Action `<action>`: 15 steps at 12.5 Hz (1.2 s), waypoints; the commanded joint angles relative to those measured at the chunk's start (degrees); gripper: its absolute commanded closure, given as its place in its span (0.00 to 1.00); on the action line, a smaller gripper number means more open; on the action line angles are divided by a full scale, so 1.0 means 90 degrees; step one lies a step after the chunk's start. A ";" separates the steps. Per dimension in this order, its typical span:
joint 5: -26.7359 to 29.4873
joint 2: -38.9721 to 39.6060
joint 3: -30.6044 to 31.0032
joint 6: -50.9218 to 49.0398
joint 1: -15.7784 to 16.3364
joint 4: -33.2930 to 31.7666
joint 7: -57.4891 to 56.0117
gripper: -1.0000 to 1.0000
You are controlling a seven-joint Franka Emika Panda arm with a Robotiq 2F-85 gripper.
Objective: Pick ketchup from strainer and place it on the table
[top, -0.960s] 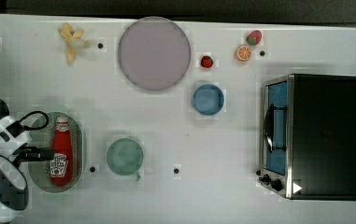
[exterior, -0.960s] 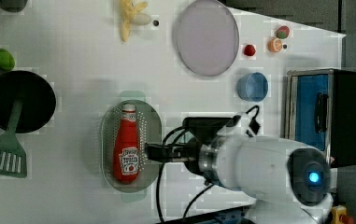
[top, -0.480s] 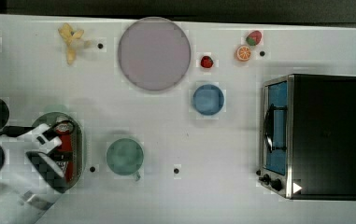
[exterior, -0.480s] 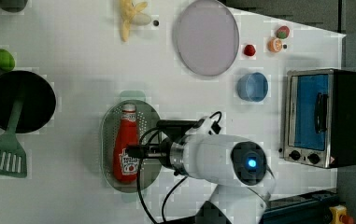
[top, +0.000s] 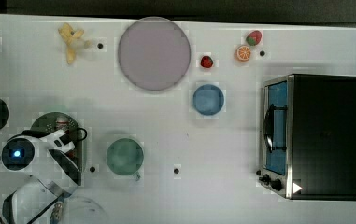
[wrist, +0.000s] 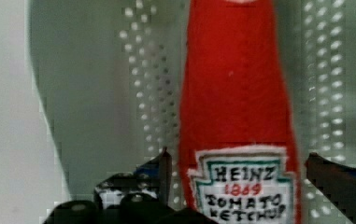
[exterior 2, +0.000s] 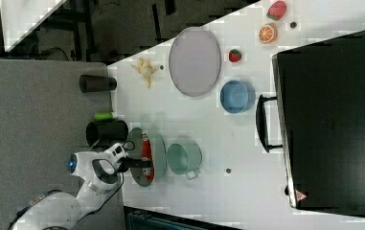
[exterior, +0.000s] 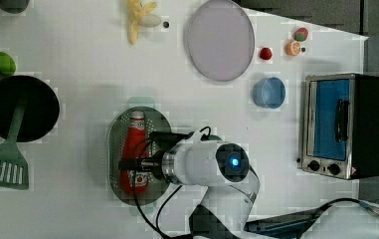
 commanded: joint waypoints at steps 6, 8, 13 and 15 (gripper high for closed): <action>-0.0363 0.0023 -0.0169 0.0345 0.0196 0.0143 0.0719 0.37; -0.0332 -0.0309 -0.0057 0.0218 0.0153 0.0124 0.0719 0.37; 0.0840 -0.1988 0.0242 -0.1520 -0.0092 0.0206 0.0672 0.37; 0.1333 -0.2531 0.0181 -0.2169 -0.0247 0.0358 0.0164 0.37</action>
